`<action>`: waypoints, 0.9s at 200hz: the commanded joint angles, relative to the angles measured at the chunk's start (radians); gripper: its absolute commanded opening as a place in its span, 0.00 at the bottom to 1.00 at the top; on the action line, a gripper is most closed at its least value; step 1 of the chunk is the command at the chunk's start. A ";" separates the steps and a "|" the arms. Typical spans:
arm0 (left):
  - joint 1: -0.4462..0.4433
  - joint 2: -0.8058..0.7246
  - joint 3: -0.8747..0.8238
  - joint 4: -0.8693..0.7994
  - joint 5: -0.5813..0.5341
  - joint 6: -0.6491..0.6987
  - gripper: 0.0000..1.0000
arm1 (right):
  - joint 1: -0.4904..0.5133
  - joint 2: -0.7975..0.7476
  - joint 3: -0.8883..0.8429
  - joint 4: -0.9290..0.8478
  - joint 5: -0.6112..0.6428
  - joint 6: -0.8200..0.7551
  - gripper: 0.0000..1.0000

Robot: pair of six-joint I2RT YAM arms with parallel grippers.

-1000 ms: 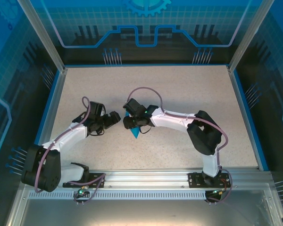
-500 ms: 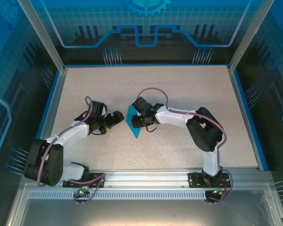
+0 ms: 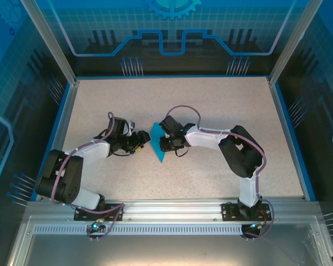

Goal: Fold a paper plane with a square sheet of paper (pick it up from the middle)
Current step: Turn over the paper at the center of the table, then fold the wing for the fifth time at the center of the table.

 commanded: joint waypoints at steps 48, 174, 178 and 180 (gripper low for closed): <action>-0.039 0.116 0.028 0.111 0.078 0.000 0.54 | -0.023 0.017 -0.029 0.007 -0.007 0.016 0.18; -0.072 0.223 0.070 0.219 0.104 0.069 0.16 | -0.047 -0.114 -0.113 0.067 -0.007 -0.019 0.23; -0.077 0.220 0.070 0.207 0.093 0.071 0.15 | -0.049 -0.133 -0.125 0.075 0.001 -0.020 0.25; -0.080 0.217 0.071 0.204 0.088 0.072 0.15 | -0.049 -0.141 -0.131 0.078 0.005 -0.022 0.27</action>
